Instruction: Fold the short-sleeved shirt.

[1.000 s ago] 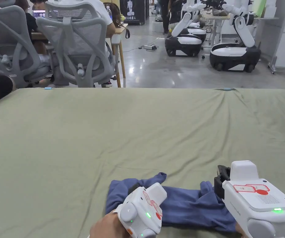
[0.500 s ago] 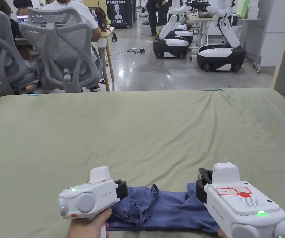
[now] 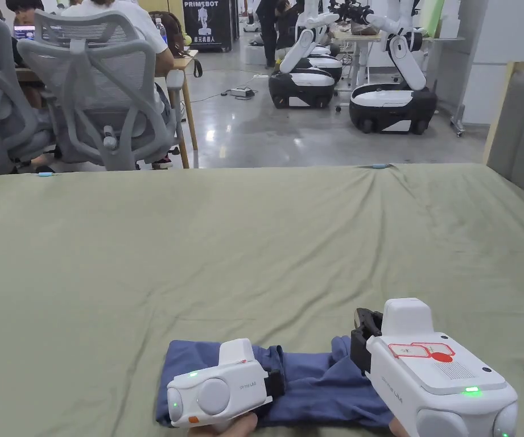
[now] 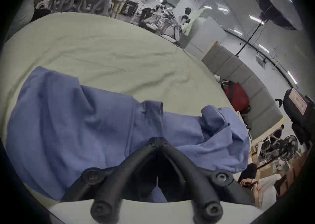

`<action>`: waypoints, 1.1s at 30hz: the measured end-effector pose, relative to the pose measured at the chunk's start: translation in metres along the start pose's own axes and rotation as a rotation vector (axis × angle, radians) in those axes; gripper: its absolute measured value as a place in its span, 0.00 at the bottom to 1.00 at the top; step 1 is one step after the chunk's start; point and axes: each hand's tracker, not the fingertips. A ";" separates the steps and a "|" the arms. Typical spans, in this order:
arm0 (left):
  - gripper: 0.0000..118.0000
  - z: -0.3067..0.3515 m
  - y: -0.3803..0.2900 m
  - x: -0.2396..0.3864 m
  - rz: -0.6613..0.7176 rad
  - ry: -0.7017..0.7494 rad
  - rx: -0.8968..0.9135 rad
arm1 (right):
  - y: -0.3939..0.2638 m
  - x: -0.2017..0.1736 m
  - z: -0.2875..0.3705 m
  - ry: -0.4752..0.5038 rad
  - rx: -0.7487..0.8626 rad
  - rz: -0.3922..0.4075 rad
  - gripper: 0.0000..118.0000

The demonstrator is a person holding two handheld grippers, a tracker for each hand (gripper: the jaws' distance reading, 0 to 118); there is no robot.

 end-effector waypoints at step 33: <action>0.14 0.063 0.000 -0.137 0.658 -0.133 0.252 | -0.006 0.001 0.000 -0.027 -0.031 0.048 0.00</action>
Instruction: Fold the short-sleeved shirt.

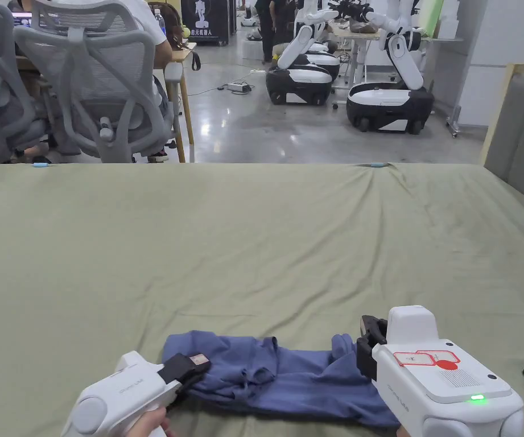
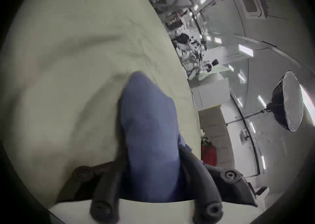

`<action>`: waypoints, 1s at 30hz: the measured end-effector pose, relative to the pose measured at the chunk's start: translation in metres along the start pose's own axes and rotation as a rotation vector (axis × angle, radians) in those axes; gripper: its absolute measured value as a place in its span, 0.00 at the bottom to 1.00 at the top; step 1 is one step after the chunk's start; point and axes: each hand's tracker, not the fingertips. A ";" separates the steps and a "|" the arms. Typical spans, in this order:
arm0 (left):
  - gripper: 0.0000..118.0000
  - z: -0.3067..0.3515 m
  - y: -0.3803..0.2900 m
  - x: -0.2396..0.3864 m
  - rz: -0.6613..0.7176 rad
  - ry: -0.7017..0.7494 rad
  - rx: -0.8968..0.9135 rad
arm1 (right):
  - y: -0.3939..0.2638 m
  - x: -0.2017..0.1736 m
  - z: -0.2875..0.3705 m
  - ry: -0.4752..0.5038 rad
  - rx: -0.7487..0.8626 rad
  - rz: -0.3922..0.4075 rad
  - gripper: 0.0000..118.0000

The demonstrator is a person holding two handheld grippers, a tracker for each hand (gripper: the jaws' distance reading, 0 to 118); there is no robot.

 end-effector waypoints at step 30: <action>0.23 -0.062 -0.185 0.137 -1.797 0.435 0.001 | -0.017 0.030 0.006 -0.031 -0.031 -0.031 0.00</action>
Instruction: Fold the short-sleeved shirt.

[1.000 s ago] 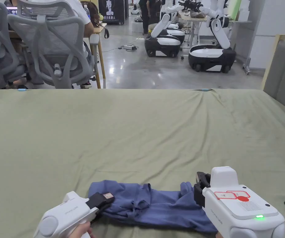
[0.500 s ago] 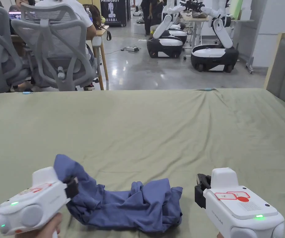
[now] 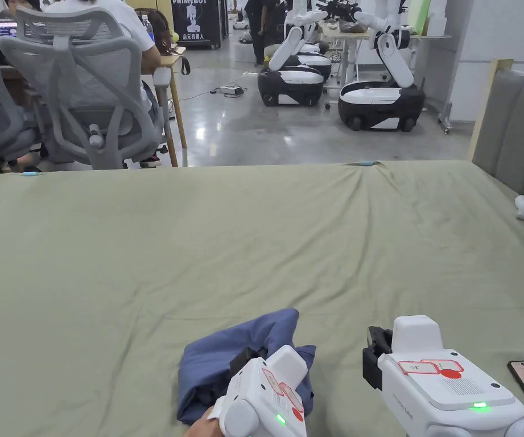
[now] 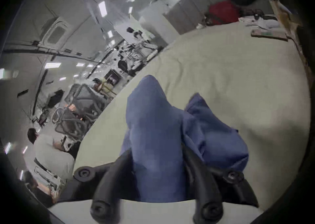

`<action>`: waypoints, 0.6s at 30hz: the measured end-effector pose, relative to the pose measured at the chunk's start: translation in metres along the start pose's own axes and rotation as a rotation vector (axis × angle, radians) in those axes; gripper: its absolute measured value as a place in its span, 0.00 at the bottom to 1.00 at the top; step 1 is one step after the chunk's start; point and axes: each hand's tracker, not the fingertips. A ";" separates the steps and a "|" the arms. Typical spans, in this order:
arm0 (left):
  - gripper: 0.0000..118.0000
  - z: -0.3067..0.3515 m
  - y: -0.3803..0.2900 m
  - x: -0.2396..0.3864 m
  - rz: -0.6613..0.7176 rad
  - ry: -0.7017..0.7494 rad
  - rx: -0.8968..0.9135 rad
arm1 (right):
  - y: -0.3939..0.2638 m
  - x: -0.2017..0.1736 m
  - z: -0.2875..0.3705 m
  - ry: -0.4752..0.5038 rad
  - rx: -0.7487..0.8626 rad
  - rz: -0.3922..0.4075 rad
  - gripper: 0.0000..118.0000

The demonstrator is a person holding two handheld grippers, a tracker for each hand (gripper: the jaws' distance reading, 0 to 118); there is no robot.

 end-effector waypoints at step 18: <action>0.00 -0.015 -0.052 -0.124 1.237 -0.638 0.016 | 0.003 -0.020 -0.017 0.029 -0.058 0.045 0.00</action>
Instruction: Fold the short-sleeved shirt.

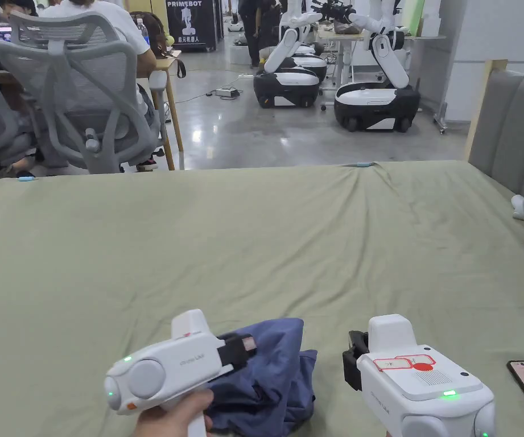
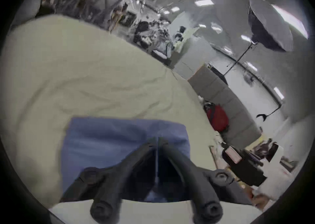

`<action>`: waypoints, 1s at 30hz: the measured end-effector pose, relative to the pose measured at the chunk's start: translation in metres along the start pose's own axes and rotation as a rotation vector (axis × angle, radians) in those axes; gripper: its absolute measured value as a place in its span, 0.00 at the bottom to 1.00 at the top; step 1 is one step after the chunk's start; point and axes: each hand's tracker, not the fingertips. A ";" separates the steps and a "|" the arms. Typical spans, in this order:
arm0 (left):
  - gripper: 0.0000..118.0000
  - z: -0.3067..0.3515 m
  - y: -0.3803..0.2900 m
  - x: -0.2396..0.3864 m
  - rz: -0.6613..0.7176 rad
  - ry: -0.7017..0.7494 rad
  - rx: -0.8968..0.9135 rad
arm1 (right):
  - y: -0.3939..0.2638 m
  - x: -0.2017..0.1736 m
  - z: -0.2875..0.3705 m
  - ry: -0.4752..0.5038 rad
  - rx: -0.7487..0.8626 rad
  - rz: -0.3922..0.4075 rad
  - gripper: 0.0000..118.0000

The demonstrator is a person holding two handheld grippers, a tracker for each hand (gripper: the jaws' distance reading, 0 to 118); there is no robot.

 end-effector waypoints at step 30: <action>0.97 0.073 -0.010 -0.075 0.143 0.087 0.089 | -0.033 -0.036 -0.098 0.196 -0.288 0.023 0.00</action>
